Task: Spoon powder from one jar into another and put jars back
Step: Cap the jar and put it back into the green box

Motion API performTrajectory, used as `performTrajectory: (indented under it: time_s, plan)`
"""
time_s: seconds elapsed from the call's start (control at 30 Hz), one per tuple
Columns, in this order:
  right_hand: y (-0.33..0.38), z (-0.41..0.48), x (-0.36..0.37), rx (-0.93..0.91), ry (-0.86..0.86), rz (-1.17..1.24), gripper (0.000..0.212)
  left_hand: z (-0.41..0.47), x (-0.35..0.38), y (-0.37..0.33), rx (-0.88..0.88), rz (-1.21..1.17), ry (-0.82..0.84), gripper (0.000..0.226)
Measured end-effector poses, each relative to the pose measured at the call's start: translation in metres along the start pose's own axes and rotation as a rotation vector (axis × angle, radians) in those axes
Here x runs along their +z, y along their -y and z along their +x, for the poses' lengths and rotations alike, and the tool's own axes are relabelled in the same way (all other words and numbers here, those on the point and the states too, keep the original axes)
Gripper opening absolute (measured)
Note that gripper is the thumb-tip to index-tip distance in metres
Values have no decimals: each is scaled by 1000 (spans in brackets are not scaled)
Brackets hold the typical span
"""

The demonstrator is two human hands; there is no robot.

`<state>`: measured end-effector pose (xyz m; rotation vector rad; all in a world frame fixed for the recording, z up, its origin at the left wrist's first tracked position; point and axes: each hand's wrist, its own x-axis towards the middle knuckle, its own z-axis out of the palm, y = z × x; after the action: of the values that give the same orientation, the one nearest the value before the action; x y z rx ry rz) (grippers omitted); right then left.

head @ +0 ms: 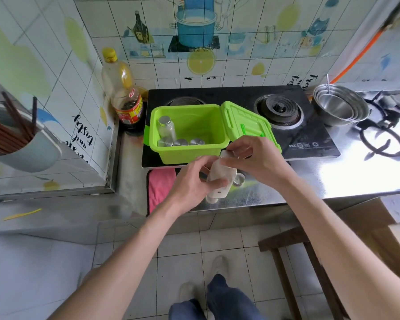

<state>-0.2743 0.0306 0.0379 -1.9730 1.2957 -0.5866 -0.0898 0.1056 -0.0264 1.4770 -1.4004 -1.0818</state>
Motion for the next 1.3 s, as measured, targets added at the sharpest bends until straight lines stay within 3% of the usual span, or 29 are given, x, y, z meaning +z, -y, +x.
performTrajectory:
  time_s: [0.23,0.43,0.63,0.77,0.93,1.13,1.3]
  plan:
    - [13,-1,14,5,-183,-192,53,-2,-2,-8,46,185,-151,53]
    - [20,0,-6,8,-86,-134,43,4,-21,-6,39,187,-183,55]
    - [28,16,-4,-87,34,52,44,5,-32,-12,50,61,-99,56]
    - [31,21,10,-170,6,30,28,3,-37,-16,46,44,-93,54]
    - [30,26,19,-139,-102,47,41,2,-38,-18,6,-5,-104,50]
    - [35,28,9,-55,86,369,34,4,-54,-23,-22,-111,1,50]
    - [42,31,0,-110,62,106,31,8,-57,-24,-5,-83,45,44]
